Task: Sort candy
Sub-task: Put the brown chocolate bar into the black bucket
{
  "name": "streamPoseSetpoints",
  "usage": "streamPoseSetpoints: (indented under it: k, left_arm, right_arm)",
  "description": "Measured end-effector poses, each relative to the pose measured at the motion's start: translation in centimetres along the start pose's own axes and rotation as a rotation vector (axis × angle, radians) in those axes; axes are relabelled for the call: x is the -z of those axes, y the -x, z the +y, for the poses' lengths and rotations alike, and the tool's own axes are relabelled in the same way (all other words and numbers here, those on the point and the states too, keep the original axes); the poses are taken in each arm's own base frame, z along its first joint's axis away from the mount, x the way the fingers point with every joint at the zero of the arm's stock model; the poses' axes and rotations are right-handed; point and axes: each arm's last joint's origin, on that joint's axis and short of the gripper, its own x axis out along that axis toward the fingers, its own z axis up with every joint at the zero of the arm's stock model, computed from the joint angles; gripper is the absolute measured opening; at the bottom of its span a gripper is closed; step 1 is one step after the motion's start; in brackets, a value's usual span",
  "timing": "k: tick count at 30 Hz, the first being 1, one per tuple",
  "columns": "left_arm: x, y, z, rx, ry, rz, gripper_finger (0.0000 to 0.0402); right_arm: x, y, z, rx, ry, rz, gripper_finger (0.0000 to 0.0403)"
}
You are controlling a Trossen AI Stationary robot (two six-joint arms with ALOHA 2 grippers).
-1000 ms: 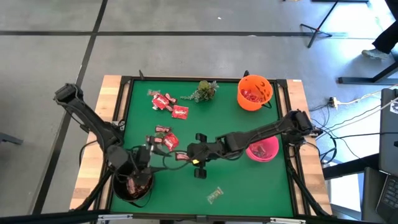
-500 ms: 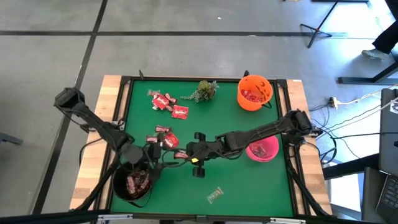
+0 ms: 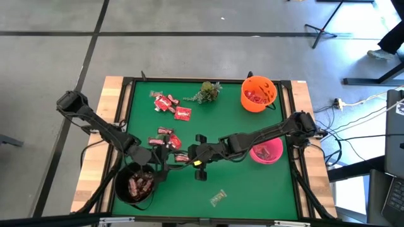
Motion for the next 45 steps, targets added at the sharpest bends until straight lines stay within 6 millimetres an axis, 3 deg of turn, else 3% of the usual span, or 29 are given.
streamPoseSetpoints:
  k: [16,30,36,41,45]
  left_arm:
    - [-0.5,-0.2,0.1,0.007,0.04,-0.043,0.0216]
    - [-0.3,-0.2,0.1,0.007,0.033,-0.033,0.0123]
    - [-0.4,-0.2,0.1,0.024,0.027,-0.034,0.0106]
    - [-1.5,0.4,0.1,0.056,0.015,-0.036,0.0103]
    - [-3.0,1.1,-0.1,0.071,-0.019,0.079,0.0103]
  right_arm:
    - [0.0,0.0,0.0,-0.012,0.001,0.007,0.0088]
    - [0.1,0.0,0.0,-0.012,0.003,0.008,0.0088]
    - [-0.1,0.1,0.2,-0.055,0.023,0.003,0.0088]
    - [-0.5,0.9,0.5,-0.085,0.027,-0.01,0.0117]
    - [-0.6,1.5,1.2,-0.109,0.036,-0.017,0.0165]
